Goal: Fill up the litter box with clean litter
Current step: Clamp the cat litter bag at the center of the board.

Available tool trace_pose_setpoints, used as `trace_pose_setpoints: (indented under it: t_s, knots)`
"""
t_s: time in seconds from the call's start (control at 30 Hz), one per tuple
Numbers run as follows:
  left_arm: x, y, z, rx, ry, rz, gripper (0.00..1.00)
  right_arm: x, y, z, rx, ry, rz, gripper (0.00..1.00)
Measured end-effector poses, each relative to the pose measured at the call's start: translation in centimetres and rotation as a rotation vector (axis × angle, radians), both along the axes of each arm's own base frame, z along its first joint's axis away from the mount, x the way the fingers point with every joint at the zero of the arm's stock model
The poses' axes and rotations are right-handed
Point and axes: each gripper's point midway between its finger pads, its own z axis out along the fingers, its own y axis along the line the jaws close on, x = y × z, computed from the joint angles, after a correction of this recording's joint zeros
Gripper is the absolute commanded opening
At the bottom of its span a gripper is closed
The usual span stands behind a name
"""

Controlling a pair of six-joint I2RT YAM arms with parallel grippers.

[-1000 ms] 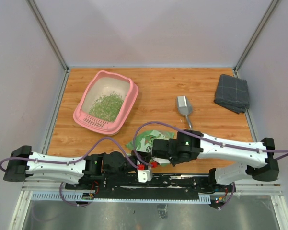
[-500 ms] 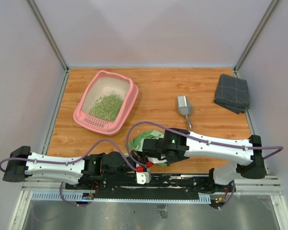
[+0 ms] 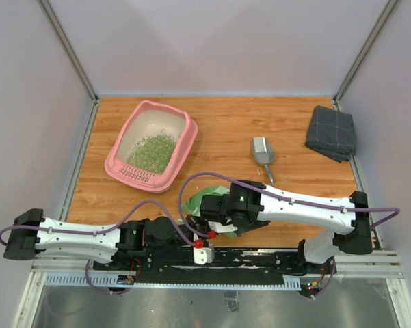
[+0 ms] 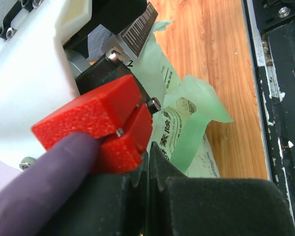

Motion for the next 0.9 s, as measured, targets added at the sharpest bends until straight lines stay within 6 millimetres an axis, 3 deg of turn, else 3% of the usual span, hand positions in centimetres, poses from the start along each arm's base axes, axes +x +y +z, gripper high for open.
trace_pose_setpoints:
  t_s: [0.2, 0.47, 0.9]
  knots:
    - [0.6, 0.2, 0.3, -0.014, -0.006, 0.032, 0.0, 0.5, -0.3, 0.4, 0.033, -0.003, -0.041, 0.01]
    - [0.6, -0.1, 0.1, -0.007, -0.025, 0.031, 0.0, 0.9, -1.3, 2.6, 0.195, -0.044, -0.137, 0.01]
    - [0.7, -0.4, 0.0, -0.006, -0.027, 0.036, 0.0, 0.1, -0.5, 0.0, 0.071, 0.043, -0.137, 0.01]
